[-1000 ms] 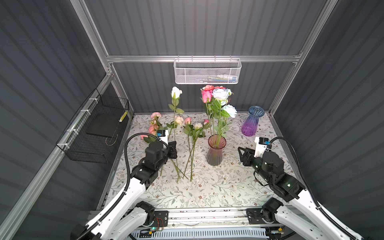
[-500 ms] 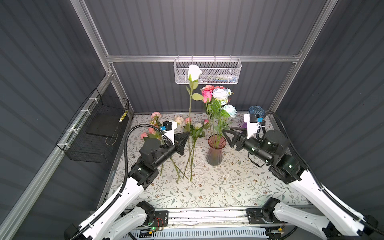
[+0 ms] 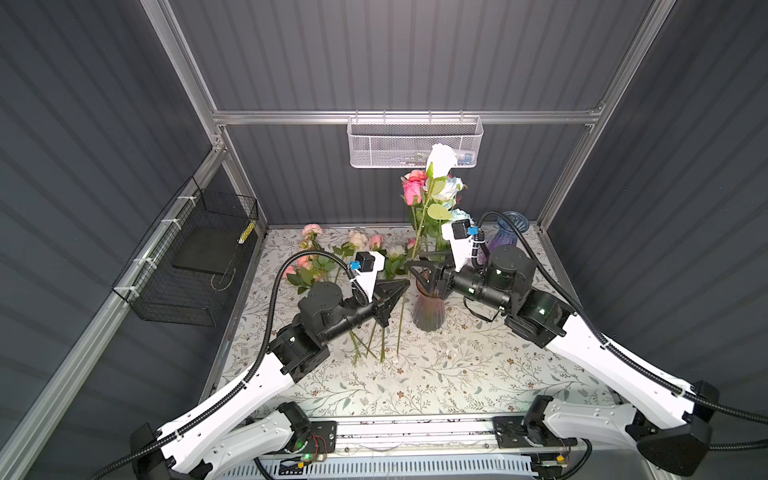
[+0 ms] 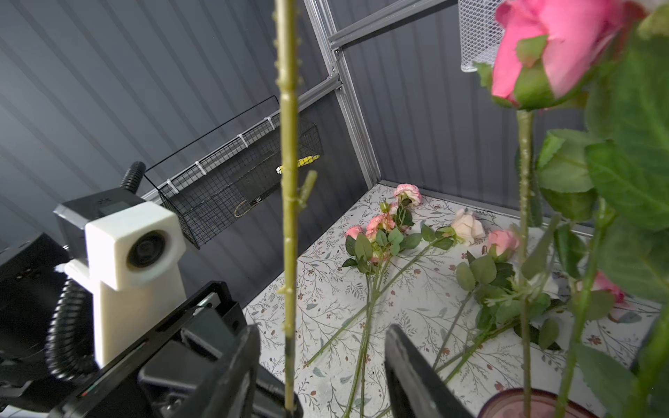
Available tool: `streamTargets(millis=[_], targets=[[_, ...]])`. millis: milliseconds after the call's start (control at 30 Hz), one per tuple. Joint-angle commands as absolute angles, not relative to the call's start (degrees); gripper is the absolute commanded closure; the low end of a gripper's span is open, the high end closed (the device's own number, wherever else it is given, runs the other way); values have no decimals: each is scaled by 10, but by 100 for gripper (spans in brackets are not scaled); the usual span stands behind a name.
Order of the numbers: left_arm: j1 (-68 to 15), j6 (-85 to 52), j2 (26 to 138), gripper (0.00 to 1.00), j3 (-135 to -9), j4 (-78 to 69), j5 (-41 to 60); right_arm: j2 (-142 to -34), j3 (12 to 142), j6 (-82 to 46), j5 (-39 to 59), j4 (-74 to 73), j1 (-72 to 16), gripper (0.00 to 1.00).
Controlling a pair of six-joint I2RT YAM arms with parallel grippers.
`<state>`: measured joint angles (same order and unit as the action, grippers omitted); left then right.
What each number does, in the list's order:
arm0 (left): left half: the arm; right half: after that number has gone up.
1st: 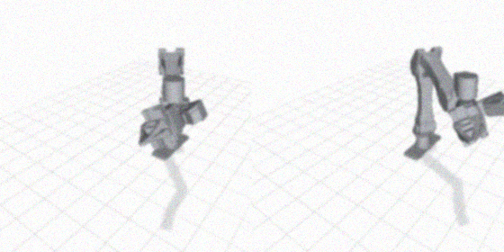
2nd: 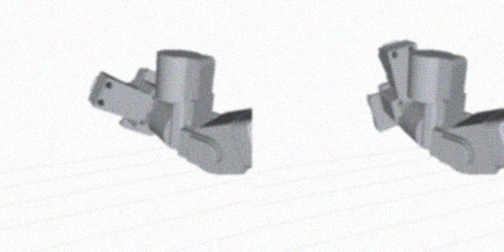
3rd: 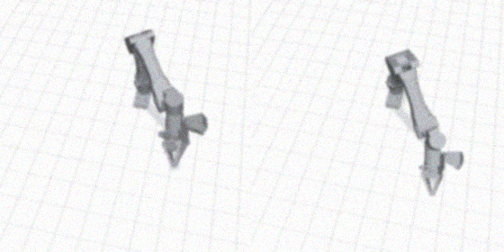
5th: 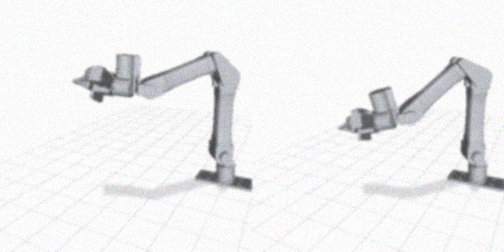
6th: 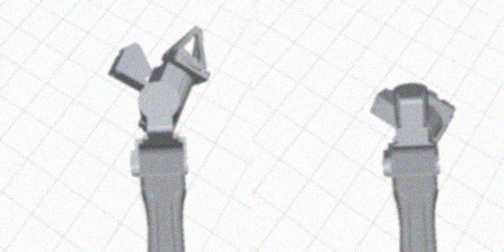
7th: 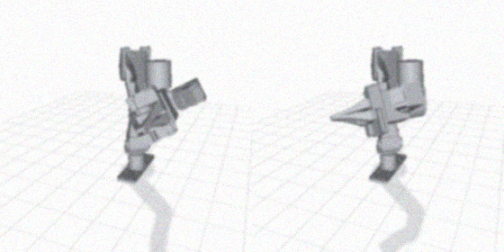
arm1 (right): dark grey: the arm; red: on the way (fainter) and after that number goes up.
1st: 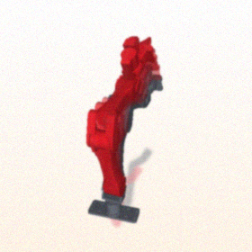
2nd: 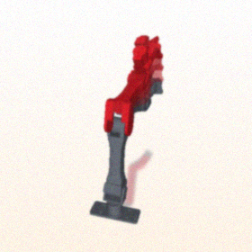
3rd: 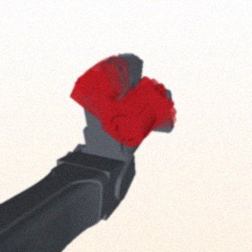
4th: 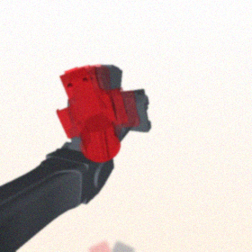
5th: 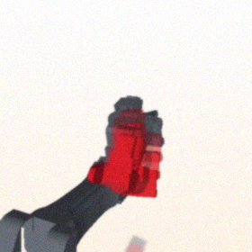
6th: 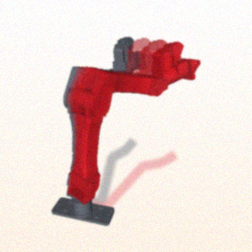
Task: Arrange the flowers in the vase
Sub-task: 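Close the right gripper on the white rose stem beside the left gripper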
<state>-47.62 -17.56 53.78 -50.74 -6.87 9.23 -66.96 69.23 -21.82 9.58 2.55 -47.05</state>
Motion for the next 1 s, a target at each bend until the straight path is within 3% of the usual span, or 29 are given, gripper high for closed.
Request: streamTargets(millis=[0,67,267,533,600,700,767,867,967], targets=[[-480,-180,539,100,-504,-83,94,-673,701,-217,97,-14,-472,52],[-480,-180,538,100,-500,-85,91,-672,694,-223,87,-28,-473,64],[-481,-184,540,100,-496,-82,91,-670,689,-224,98,-40,-473,84],[-481,-189,538,99,-496,-77,79,-671,692,-220,97,-39,-475,93],[-481,-191,536,84,-493,-76,72,-672,694,-216,96,-37,-476,93],[-481,-191,530,77,-488,-78,67,-676,700,-213,91,-32,-477,93],[-481,-192,526,63,-481,-84,64,-680,707,-210,93,-26,-478,94],[-481,-192,525,61,-474,-89,60,-683,710,-209,89,-28,-482,95],[-481,-190,524,49,-480,-78,58,-686,713,-204,83,-27,-485,96]])
